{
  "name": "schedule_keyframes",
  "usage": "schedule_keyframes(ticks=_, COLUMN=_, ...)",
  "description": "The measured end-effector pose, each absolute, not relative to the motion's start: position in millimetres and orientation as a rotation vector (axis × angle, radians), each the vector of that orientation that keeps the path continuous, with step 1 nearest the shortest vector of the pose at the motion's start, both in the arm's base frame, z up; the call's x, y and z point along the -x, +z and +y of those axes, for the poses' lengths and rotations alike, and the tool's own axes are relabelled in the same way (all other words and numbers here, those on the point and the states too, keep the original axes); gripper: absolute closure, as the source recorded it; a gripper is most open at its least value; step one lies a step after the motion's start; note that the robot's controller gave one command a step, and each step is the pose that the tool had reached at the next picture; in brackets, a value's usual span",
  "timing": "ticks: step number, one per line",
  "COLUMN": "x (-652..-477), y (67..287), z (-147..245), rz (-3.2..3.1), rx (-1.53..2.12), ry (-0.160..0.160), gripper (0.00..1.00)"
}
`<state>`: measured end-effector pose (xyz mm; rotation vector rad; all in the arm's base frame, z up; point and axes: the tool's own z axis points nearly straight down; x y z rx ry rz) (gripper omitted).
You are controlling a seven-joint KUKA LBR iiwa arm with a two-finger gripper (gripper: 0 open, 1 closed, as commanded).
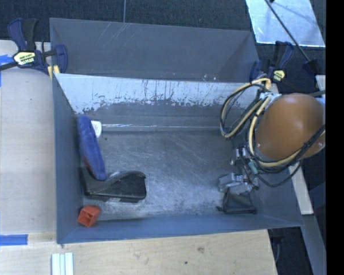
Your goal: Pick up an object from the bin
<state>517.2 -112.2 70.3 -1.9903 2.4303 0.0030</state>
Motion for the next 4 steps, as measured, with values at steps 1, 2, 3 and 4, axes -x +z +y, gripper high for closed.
schedule_keyframes(ticks=1, x=-517.7, y=75, z=-112, rz=2.432, rx=1.984, ry=0.0, gripper=1.0)
schedule_keyframes(ticks=2, x=-519.2, y=111, z=-112, rz=2.432, rx=1.981, ry=-0.005, gripper=1.0)
schedule_keyframes(ticks=3, x=-520.2, y=114, z=-112, rz=2.435, rx=1.977, ry=-0.003, gripper=1.0)
schedule_keyframes(ticks=4, x=-521.7, y=131, z=-111, rz=2.437, rx=1.974, ry=-0.004, gripper=1.0)
